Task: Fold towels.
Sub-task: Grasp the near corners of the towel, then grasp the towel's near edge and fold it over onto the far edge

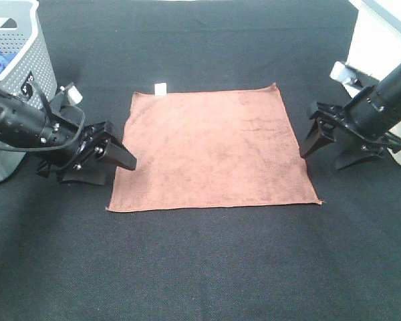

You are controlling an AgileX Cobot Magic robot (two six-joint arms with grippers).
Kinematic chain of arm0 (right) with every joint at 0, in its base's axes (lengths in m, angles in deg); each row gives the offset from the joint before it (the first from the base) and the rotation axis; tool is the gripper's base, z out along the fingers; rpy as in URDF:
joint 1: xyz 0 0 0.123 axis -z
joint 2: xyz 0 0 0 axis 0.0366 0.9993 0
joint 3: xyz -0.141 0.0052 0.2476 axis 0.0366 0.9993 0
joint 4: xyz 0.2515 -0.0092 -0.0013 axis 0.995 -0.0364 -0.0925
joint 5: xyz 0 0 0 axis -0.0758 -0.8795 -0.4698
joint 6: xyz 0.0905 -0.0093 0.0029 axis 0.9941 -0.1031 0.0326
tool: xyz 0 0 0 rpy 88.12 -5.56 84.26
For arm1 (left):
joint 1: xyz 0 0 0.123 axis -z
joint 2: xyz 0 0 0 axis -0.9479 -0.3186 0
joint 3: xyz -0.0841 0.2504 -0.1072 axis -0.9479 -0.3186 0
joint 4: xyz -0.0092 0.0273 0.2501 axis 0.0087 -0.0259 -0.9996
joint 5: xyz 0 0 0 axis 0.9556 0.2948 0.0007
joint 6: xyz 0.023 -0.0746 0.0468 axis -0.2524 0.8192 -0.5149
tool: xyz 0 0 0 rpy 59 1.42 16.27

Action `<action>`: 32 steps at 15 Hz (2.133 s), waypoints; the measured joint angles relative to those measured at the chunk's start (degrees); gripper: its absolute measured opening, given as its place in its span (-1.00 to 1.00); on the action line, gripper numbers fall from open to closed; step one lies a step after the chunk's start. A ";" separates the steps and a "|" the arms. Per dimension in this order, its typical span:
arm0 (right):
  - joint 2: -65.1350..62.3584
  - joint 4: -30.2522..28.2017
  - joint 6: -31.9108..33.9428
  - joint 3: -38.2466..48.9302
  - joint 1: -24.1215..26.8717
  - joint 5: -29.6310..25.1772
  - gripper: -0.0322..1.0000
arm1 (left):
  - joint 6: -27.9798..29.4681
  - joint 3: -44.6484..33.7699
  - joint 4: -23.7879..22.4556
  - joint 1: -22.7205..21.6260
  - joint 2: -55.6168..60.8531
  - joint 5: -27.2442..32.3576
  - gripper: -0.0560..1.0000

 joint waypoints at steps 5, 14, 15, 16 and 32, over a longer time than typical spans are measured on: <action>4.01 1.38 -1.26 -0.80 0.00 0.00 0.39 | 0.00 0.57 0.74 0.23 -2.35 -2.58 0.44; 7.39 5.04 -0.97 -1.72 -5.50 2.46 -0.03 | 1.78 6.07 2.92 7.33 -7.05 -2.92 0.09; 7.39 5.04 -0.97 -1.72 -5.50 2.46 -0.03 | 1.78 6.07 2.92 7.33 -7.05 -2.92 0.09; 7.68 3.95 0.80 -1.95 -5.50 2.69 -0.27 | 3.32 6.07 2.64 7.33 -7.39 -3.50 -0.22; -5.96 3.04 4.93 13.12 -6.13 1.78 -0.94 | 19.82 -5.10 -15.99 10.03 3.32 1.49 -0.87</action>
